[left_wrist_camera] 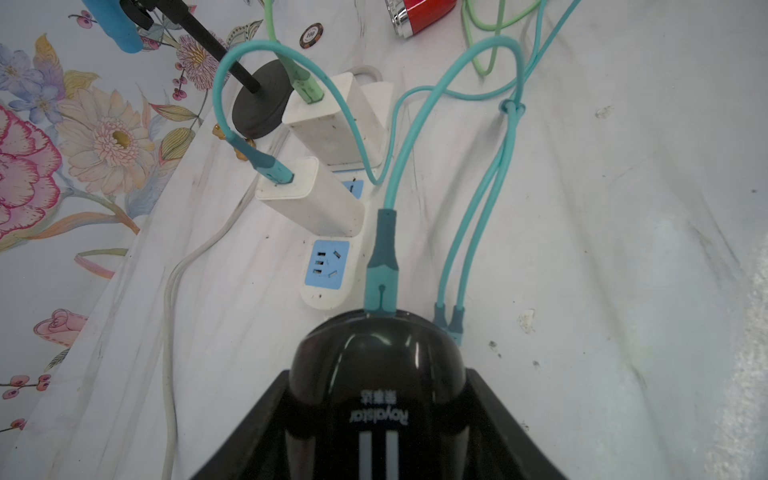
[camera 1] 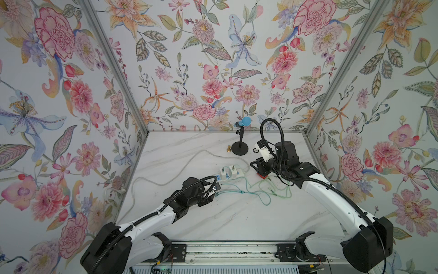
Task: Charge the electric shaver
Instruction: Place the electric shaver at the center of the board.
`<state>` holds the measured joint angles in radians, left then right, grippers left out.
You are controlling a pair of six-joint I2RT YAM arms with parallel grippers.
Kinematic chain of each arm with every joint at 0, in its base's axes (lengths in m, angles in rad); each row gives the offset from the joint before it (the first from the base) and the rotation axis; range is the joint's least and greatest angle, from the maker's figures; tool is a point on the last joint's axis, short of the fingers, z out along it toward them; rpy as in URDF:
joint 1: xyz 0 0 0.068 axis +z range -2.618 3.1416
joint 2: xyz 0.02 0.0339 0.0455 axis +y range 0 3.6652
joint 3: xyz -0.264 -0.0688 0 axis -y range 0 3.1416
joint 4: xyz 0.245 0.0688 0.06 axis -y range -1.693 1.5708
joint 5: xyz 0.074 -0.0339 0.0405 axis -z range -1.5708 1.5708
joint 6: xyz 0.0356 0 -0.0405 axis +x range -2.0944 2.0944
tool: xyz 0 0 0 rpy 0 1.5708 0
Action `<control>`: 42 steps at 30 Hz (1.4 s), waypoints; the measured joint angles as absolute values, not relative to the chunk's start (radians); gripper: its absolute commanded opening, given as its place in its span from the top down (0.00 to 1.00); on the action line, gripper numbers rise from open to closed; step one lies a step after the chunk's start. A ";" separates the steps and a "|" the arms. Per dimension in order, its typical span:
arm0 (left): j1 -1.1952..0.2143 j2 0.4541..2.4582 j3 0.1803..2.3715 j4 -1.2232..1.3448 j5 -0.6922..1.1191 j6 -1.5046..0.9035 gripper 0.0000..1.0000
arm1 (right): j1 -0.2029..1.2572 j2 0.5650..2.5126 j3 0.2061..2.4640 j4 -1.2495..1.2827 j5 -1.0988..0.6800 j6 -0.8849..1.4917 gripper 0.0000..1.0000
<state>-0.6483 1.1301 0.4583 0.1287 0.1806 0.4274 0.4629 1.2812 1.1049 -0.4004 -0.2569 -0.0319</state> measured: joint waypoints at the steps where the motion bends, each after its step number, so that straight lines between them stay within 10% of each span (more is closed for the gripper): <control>1: -0.650 1.130 0.458 0.129 0.180 0.426 1.00 | 0.463 1.281 1.105 -0.398 -0.257 -0.031 0.55; 26: -0.812 1.330 0.453 0.064 0.144 0.494 0.94 | 0.454 1.273 1.000 -0.348 -0.257 0.020 0.54; 42: -0.827 1.387 0.492 0.114 0.142 0.524 0.09 | 0.426 1.249 0.965 -0.323 -0.258 0.043 0.54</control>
<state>-0.8272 1.3872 0.4923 0.1139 0.1417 0.5243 0.4259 1.2488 0.9653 -0.3233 -0.2581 0.0433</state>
